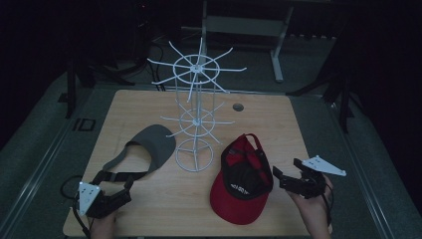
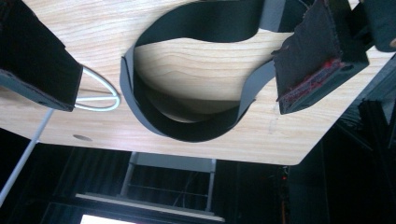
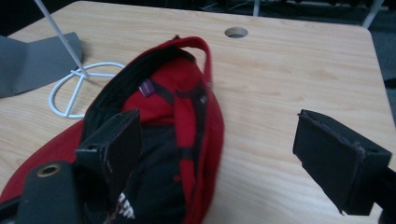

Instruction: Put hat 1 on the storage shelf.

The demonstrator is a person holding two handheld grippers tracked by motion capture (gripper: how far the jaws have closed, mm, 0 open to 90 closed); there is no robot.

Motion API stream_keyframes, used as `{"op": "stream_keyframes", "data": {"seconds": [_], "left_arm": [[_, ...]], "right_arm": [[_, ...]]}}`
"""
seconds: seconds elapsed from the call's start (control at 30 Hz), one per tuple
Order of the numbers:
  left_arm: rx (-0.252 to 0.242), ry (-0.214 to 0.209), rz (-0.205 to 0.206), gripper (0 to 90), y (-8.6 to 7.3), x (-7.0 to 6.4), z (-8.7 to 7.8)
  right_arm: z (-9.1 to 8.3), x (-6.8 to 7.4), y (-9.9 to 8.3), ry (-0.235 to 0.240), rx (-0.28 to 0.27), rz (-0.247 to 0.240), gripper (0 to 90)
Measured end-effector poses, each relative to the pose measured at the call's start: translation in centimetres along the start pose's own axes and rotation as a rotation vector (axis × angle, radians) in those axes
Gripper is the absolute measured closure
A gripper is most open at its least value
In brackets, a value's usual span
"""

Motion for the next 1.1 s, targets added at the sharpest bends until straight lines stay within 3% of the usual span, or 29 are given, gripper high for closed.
{"op": "stream_keyframes", "data": {"seconds": [0.17, 0.4, 0.73, 0.87, 0.97, 1.0, 1.03, 1.1], "left_arm": [[0.012, -0.010, 0.001, 1.3, -0.2, -0.2, 0.0], [0.016, -0.015, -0.003, 1.3, -0.2, -0.1, 0.0], [0.057, -0.021, 0.025, 1.3, -0.5, -0.6, 0.0], [0.051, -0.022, 0.011, 1.3, -0.4, -0.7, 0.0], [0.054, -0.010, 0.007, 1.3, -0.3, -0.6, -0.1], [0.054, -0.010, 0.007, 1.3, -0.3, -0.6, -0.1], [0.053, -0.007, 0.002, 1.3, -0.4, -0.6, -0.2], [0.056, -0.007, 0.005, 1.4, -0.4, -0.6, -0.2]], "right_arm": [[2.5, 1.5, -0.9, 0.012, 0.029, -0.050, 19.5], [6.2, 1.5, -3.5, -0.022, 0.105, -0.108, 23.1], [8.5, 1.8, -6.6, -0.057, 0.190, -0.181, 28.5], [9.1, 1.9, -7.4, -0.062, 0.217, -0.197, 31.8], [9.6, 1.8, -8.1, -0.072, 0.261, -0.227, 47.2], [9.6, 1.8, -8.1, -0.072, 0.261, -0.227, 47.2], [9.6, 1.6, -8.3, -0.084, 0.279, -0.245, 56.3], [9.6, 1.5, -8.2, -0.088, 0.282, -0.251, 59.5]]}}
Point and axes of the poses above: each handheld gripper's, and its own axes: z roughly forward along the jaws, y roughly out of its top, x roughly to its left, the point moved 9 cm from there along z, roughly forward along the jaws, and after that the axes turned 10 degrees about -x, right-handed, at the moved point
